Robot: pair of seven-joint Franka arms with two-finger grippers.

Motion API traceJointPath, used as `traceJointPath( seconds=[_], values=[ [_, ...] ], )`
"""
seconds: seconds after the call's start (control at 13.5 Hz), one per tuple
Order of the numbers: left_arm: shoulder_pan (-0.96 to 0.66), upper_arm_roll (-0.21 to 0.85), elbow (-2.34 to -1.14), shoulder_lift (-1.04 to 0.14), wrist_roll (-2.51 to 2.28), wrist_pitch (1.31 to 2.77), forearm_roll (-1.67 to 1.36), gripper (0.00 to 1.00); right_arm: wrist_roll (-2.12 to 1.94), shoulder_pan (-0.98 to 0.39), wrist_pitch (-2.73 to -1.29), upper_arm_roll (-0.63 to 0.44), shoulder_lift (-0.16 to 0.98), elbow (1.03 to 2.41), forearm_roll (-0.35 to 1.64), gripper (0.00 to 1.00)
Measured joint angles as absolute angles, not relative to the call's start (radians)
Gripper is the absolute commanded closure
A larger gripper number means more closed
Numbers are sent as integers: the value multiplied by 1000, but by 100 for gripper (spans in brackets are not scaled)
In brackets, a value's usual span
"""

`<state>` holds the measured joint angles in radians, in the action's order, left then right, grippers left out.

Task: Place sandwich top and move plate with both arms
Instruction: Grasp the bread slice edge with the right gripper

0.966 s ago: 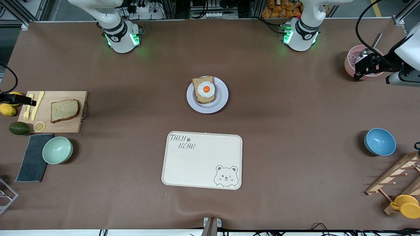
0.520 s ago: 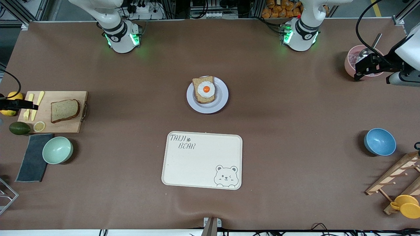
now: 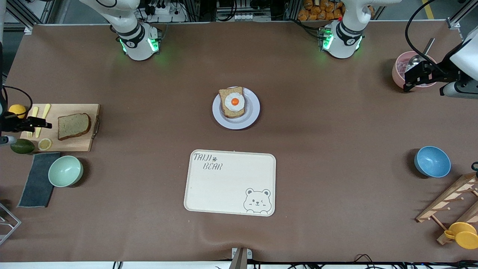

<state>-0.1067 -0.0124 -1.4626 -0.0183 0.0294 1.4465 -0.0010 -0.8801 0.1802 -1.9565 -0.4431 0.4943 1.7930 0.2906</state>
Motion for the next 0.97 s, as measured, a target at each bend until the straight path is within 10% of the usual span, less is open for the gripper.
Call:
traceJointPath(
  seconds=[0.97],
  values=[
    [-106, -15, -1463, -18, 29, 1446, -1, 0, -1093, 208, -1989, -493, 646, 1793, 469, 53]
  ],
)
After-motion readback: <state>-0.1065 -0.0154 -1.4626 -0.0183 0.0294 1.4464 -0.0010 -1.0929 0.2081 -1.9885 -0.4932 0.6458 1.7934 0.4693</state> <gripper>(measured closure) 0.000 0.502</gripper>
